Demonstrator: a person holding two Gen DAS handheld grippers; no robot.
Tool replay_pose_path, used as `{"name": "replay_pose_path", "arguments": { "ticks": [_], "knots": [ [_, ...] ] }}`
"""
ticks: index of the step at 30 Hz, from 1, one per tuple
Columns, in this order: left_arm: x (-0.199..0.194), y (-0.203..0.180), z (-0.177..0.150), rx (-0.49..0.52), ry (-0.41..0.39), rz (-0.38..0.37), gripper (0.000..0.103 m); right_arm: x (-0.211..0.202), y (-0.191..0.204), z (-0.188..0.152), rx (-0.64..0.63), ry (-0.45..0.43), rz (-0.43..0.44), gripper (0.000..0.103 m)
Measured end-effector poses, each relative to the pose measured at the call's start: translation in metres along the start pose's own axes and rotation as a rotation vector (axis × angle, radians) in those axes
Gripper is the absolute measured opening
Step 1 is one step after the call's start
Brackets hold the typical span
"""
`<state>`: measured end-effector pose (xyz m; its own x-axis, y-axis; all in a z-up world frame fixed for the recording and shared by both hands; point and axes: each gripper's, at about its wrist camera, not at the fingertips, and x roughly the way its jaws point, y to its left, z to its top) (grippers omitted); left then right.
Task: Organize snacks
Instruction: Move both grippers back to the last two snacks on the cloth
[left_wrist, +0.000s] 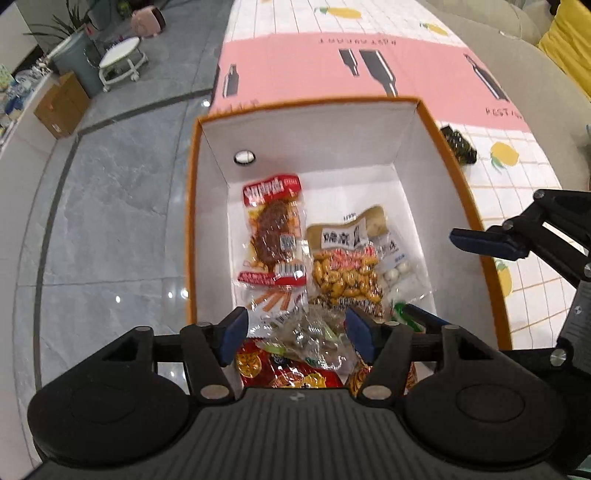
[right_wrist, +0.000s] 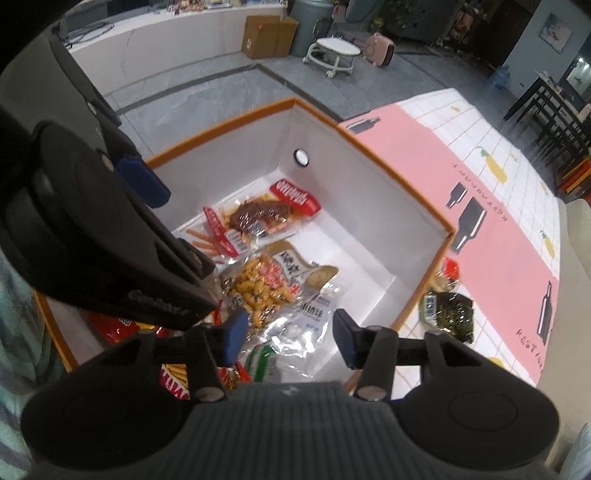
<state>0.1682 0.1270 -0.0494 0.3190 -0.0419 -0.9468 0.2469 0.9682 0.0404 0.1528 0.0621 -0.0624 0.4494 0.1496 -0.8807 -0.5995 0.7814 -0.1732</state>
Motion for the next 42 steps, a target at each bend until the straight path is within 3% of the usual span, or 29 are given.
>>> {"name": "replay_pose_path", "arguments": {
  "ticks": [3, 9, 13, 18, 25, 35, 42],
  "knots": [
    [-0.014, -0.003, 0.003, 0.000, -0.044, 0.017, 0.074, -0.014, -0.008, -0.002, 0.023, -0.044, -0.010, 0.058],
    [-0.046, -0.018, 0.011, 0.008, -0.179, 0.027, 0.076, -0.047, -0.036, -0.015, 0.135, -0.185, -0.013, 0.062],
    [-0.065, -0.037, 0.016, 0.045, -0.285, 0.003, 0.078, -0.066, -0.062, -0.032, 0.245, -0.279, -0.018, 0.064],
    [-0.070, -0.066, 0.022, 0.106, -0.348, -0.041, 0.078, -0.077, -0.091, -0.060, 0.364, -0.348, -0.048, 0.070],
    [-0.054, -0.101, 0.026, 0.233, -0.370, -0.065, 0.078, -0.069, -0.121, -0.103, 0.482, -0.354, -0.085, 0.073],
    [-0.018, -0.116, 0.035, 0.329, -0.330, -0.095, 0.078, -0.037, -0.152, -0.152, 0.596, -0.290, -0.077, 0.073],
    [-0.003, -0.128, 0.057, 0.411, -0.339, -0.092, 0.078, -0.007, -0.168, -0.151, 0.608, -0.270, -0.055, 0.073]
  ]
}}
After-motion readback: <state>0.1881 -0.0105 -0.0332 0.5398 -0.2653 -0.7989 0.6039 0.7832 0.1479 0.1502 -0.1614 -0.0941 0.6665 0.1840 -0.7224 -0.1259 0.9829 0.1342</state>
